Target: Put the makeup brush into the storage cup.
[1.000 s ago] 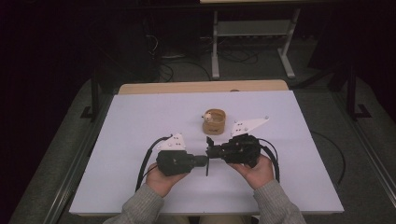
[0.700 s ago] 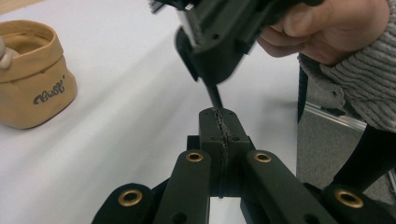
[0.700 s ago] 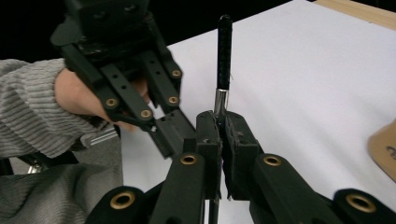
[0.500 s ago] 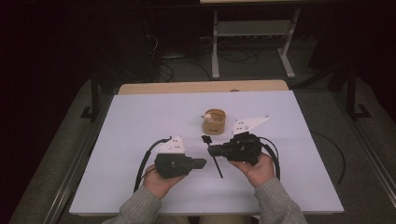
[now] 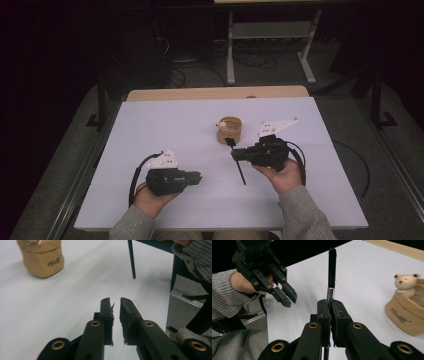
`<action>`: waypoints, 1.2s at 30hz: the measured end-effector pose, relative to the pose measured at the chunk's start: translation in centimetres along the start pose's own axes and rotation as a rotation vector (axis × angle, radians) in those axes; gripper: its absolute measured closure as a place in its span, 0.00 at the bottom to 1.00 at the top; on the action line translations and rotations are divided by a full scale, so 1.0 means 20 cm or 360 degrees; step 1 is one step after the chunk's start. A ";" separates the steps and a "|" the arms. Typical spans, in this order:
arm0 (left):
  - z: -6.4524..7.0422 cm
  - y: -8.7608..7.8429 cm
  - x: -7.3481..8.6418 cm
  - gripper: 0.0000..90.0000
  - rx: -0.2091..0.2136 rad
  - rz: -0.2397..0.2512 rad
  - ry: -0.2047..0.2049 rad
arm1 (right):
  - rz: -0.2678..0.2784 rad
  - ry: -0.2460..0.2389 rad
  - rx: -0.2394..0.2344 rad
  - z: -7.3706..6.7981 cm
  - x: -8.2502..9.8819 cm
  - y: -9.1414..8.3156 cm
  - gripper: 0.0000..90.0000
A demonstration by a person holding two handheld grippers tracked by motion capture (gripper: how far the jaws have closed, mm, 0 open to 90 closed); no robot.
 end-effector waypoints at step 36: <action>-0.07 -0.20 0.24 0.67 -0.0138 -0.0064 -0.0158 | 0.0060 0.0108 0.0096 0.25 -0.29 -0.06 0.95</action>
Point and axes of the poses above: each handheld gripper's, and its own axes: y roughly forward along the jaws, x roughly out of its underside, z roughly to its right, the point moved 7 cm from there along y, roughly forward along the jaws, and after that the axes turned 15 degrees about y, right-handed, at the moved point
